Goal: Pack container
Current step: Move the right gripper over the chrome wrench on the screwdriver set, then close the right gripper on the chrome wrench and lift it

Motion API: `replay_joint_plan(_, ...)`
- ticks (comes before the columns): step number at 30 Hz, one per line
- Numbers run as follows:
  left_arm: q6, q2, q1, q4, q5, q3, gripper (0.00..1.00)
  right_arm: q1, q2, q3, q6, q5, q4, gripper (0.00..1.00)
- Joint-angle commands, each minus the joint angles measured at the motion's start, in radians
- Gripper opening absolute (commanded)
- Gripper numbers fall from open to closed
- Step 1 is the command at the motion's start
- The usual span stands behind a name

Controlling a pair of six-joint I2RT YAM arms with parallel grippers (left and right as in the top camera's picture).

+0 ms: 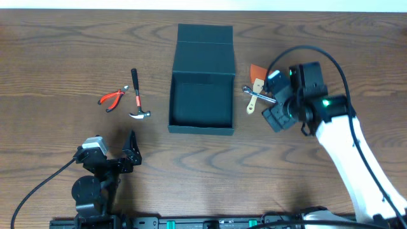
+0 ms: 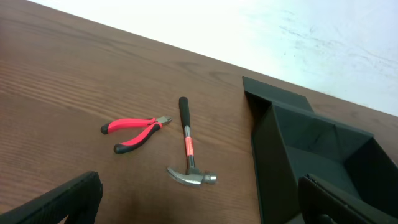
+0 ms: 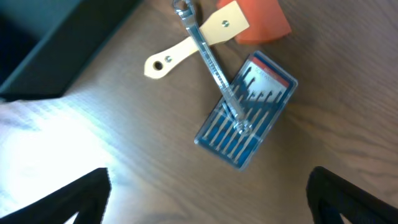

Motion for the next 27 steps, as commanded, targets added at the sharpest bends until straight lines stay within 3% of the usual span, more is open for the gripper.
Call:
replay_joint_plan(1,-0.006,-0.006,0.003,-0.006,-0.012,-0.026,0.99,-0.022,0.064,0.045,-0.093,-0.014,-0.001,0.95)
replay_joint_plan(11,-0.006,-0.006,0.003,-0.006,-0.012,-0.026,0.98,-0.036,0.223,0.046,-0.111,-0.019,0.076,0.92)
replay_joint_plan(27,-0.006,-0.006,0.003,-0.006,-0.012,-0.026,0.99,-0.023,0.382,0.046,-0.111,-0.023,0.217,0.76)
